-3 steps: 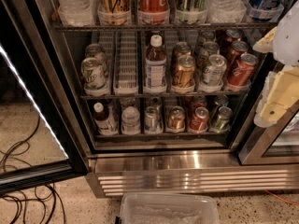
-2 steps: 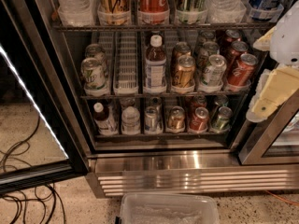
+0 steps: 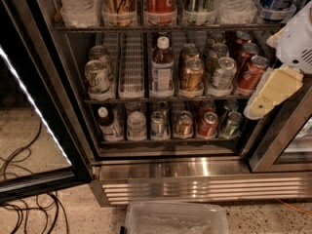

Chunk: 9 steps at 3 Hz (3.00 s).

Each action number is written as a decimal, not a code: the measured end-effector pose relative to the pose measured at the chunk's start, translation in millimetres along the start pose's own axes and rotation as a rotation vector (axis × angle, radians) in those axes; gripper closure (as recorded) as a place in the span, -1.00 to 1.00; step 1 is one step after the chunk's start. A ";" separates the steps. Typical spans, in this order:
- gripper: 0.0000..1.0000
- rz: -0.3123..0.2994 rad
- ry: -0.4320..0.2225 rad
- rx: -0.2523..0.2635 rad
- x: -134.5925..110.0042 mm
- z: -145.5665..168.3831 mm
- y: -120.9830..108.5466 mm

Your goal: Pick pepsi can from top shelf of fridge

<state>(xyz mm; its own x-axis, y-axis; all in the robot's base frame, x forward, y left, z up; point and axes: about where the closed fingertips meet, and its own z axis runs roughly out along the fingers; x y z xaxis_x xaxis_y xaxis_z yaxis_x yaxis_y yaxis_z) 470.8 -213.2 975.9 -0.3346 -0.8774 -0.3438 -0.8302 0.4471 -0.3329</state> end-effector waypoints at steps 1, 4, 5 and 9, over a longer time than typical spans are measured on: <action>-1.00 -0.001 0.000 -0.001 -0.1 0.1 0.4; -1.00 0.028 -0.183 0.209 -62.3 -2.8 -36.8; -1.00 0.029 -0.183 0.209 -62.3 -2.8 -36.8; -1.00 0.322 -0.196 0.609 -4.6 -0.2 -67.8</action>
Offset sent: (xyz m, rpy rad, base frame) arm 0.0581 0.0500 0.0076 0.0263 -0.1722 0.0674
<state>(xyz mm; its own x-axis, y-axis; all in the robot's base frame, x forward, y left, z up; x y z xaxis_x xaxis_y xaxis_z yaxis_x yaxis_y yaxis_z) 528.5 -239.5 1000.2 -0.3873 -0.6640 -0.6396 -0.2885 0.7462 -0.6000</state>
